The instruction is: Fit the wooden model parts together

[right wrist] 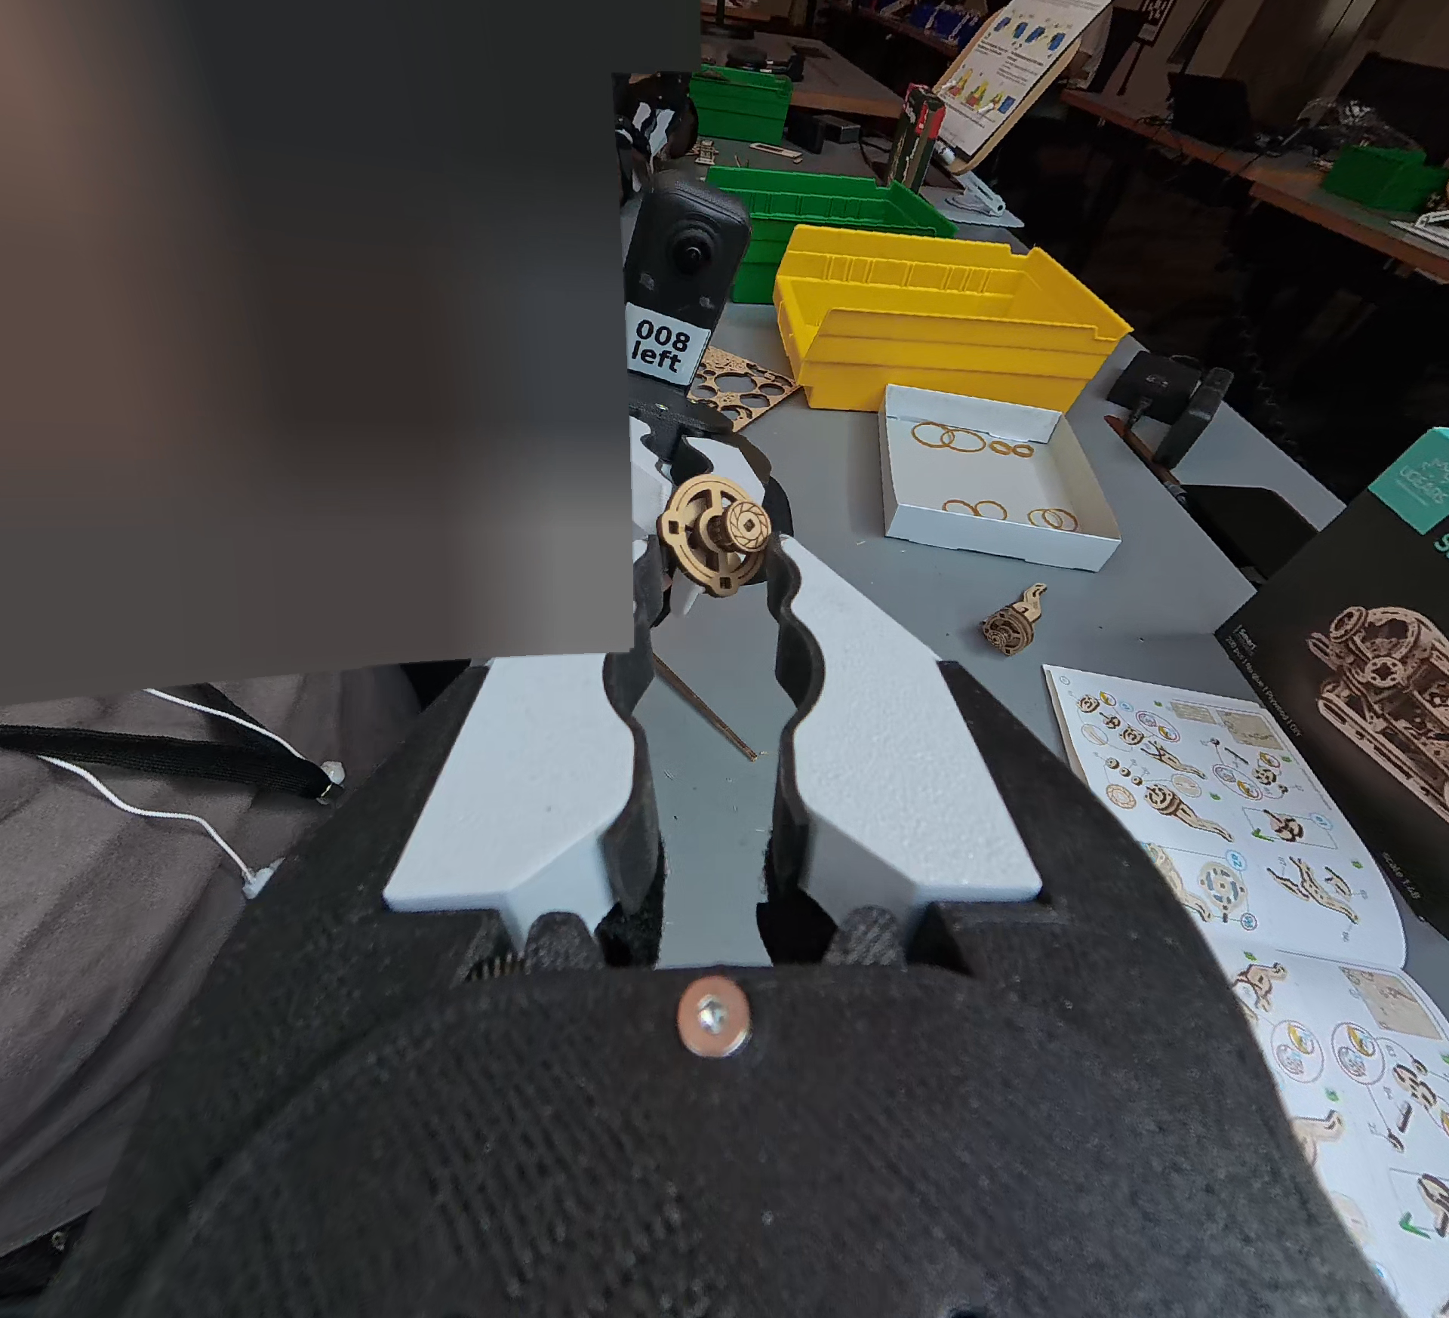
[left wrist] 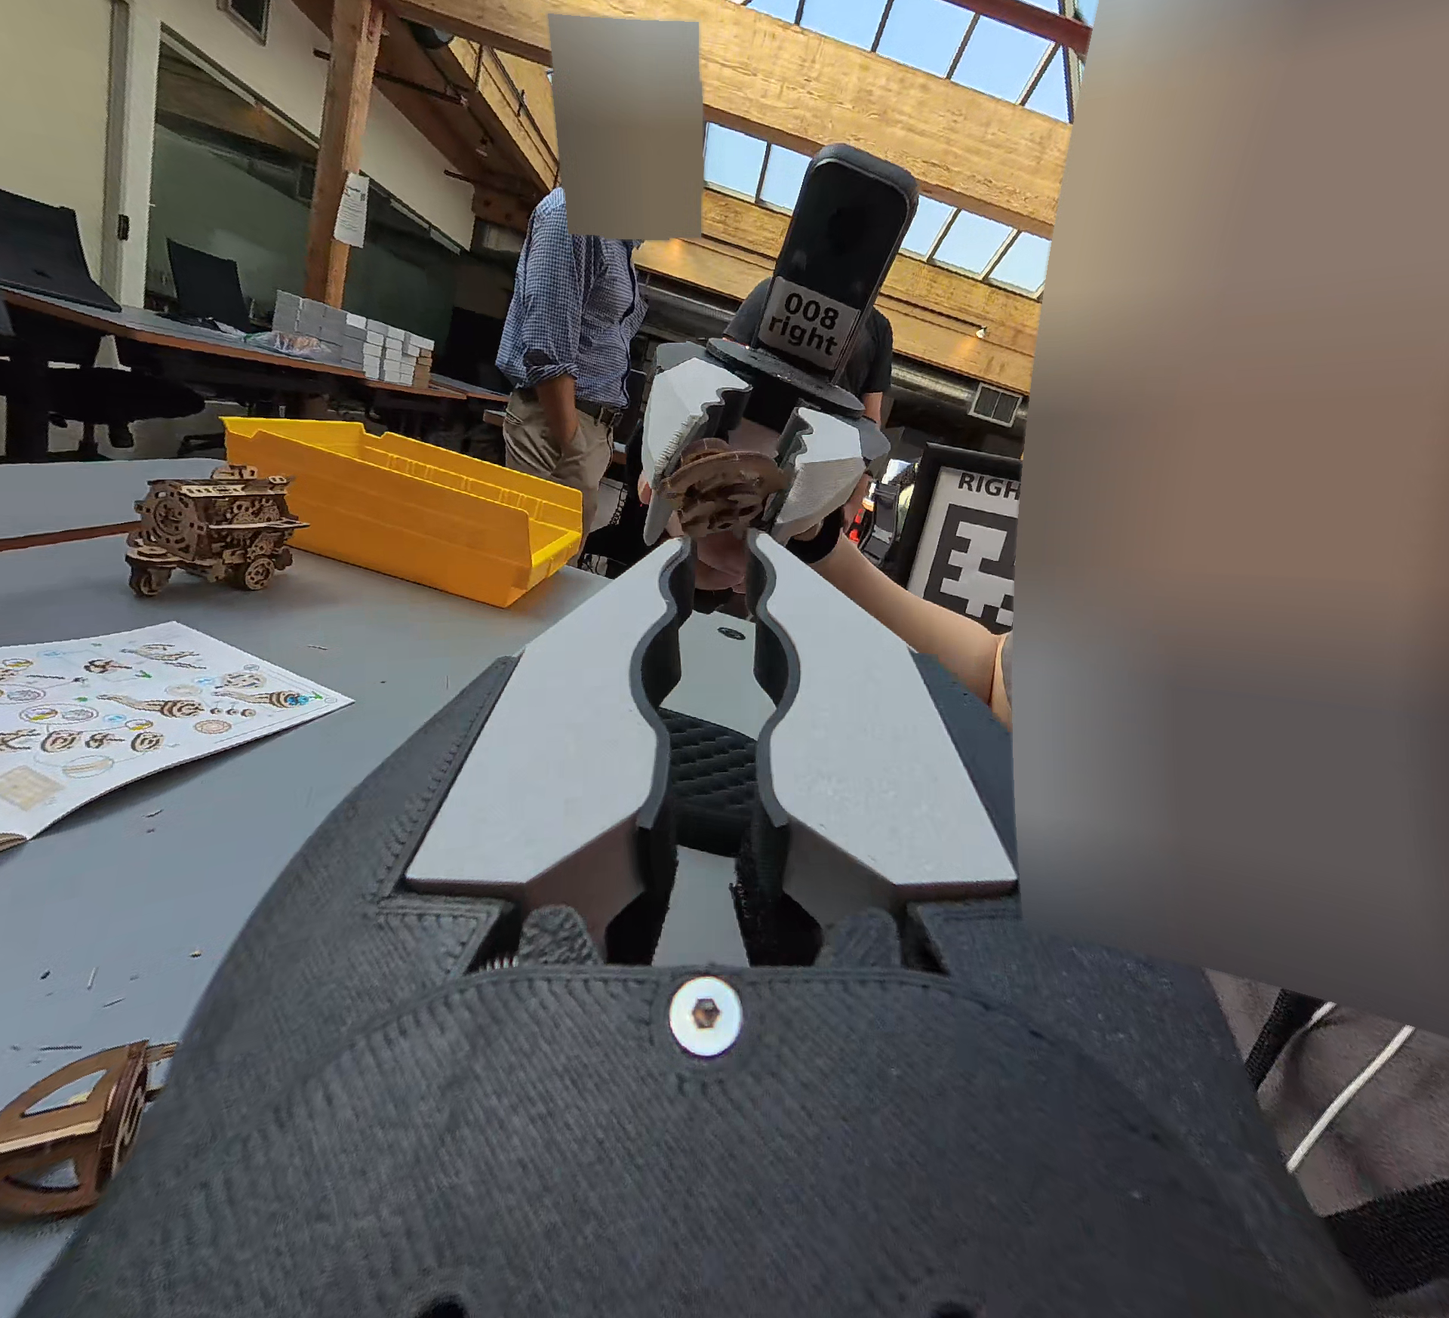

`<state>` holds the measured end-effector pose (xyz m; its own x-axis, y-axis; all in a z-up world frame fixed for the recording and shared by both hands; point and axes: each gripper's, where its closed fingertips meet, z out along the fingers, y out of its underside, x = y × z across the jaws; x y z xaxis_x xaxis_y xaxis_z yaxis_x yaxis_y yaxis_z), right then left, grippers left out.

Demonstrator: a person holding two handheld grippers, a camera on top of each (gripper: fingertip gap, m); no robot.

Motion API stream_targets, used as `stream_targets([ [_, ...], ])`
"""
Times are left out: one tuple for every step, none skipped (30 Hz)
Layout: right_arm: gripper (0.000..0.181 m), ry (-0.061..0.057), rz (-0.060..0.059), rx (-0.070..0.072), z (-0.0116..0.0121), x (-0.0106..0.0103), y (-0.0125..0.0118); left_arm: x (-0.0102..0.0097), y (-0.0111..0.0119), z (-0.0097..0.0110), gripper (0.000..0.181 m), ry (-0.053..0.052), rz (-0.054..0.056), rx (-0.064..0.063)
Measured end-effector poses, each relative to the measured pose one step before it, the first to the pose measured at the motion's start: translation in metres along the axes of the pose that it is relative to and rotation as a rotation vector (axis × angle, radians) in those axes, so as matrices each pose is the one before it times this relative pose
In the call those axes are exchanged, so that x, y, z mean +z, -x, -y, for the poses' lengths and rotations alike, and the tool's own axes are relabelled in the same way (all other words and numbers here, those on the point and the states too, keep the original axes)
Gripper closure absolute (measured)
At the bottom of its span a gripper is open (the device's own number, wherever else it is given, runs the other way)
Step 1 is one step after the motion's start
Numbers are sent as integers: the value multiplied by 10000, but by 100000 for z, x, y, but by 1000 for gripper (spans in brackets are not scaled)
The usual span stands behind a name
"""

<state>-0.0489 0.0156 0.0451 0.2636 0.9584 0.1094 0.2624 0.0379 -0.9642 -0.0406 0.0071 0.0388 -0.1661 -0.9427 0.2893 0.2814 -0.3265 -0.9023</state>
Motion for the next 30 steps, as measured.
stream_targets([
  [157, 75, -93, -115, -6, -6, -97, 6, -9, -16, 172, 0, -17, -63],
  [157, 69, -74, -114, -8, -16, -53, -13, 17, -7, 172, 1, 20, -18],
  [157, 106, -28, -92, -69, -5, 18, -12, 113, -9, 171, 14, 94, 26],
  [157, 109, 2, -72, -86, 22, 64, 1, 57, -12, 170, 20, 66, 46],
  [157, 26, 46, -46, 35, -5, 125, 8, -46, -5, 170, 17, 3, 58],
  [157, 9, 10, -23, 67, -16, 52, 22, 25, -27, 170, 34, 40, 37],
  [157, 64, -2, -60, -41, 4, 29, 28, 70, -5, 170, 19, 62, 13],
  [156, 89, -5, -78, -109, 34, 41, 18, -54, 33, 171, -15, -30, 18],
  [157, 42, -36, -91, -36, 7, 1, 17, -114, 5, 172, -10, -70, 2],
  [157, 30, -46, -90, -14, 5, -27, 12, -45, -46, 174, 10, -38, -20],
  [157, 60, -18, -77, -49, 5, 16, 0, -35, -46, 175, 7, -39, -20],
  [157, 51, -23, -86, -15, -1, 19, -6, -10, -34, 175, -3, -26, -26],
  [157, 74, -57, -112, -34, 24, -14, -28, 35, -46, 175, 8, -5, -44],
  [157, 116, -49, -153, -62, 30, 30, -29, 36, -65, 175, 22, -10, -50],
  [157, 108, -109, -171, -2, 18, -47, -42, 43, -50, 174, 9, -11, -38],
  [156, 101, -48, -168, 18, 44, 69, -59, 26, -26, 173, -1, -15, -16],
  [156, 111, -30, -152, -2, 77, 88, -52, 1, -38, 172, 8, -29, 4],
  [156, 110, -61, -149, -11, 56, 19, -43, 34, -45, 172, 5, -5, -2],
  [156, 121, -72, -130, -40, 50, -12, -21, 72, -34, 172, -7, 14, -35],
  [155, 97, -56, -74, -53, 51, -11, -8, 19, -42, 173, -10, -35, -67],
  [156, 47, -25, -35, -36, 40, -3, 6, -50, -43, 175, -7, -92, -84],
  [156, 10, 0, -5, -18, 5, 3, -18, -36, -9, 177, -32, -76, -76],
  [156, -23, -5, 42, -9, -4, -33, -24, 18, 37, 177, -58, -29, -54],
  [155, -10, -19, 43, -30, 20, -37, -13, 46, 8, 177, -39, -3, -42],
  [155, -3, -16, 3, -43, 33, 2, -1, 38, -16, 177, -18, 0, -29],
  [153, -4, -12, -25, -34, 39, 33, -7, 11, -22, 177, -20, -3, -21],
  [153, -21, -10, -8, -12, 30, 38, 3, 18, -19, 177, -21, -3, -26],
  [152, -11, -11, 23, -28, 47, 25, -13, 7, -25, 177, -18, -10, -42],
  [152, -25, 0, 49, -27, 42, 24, -20, -10, -9, 177, -35, -33, -55],
  [151, -26, 23, 83, -63, 76, 34, -17, -5, 28, 175, -50, -32, -55],
])
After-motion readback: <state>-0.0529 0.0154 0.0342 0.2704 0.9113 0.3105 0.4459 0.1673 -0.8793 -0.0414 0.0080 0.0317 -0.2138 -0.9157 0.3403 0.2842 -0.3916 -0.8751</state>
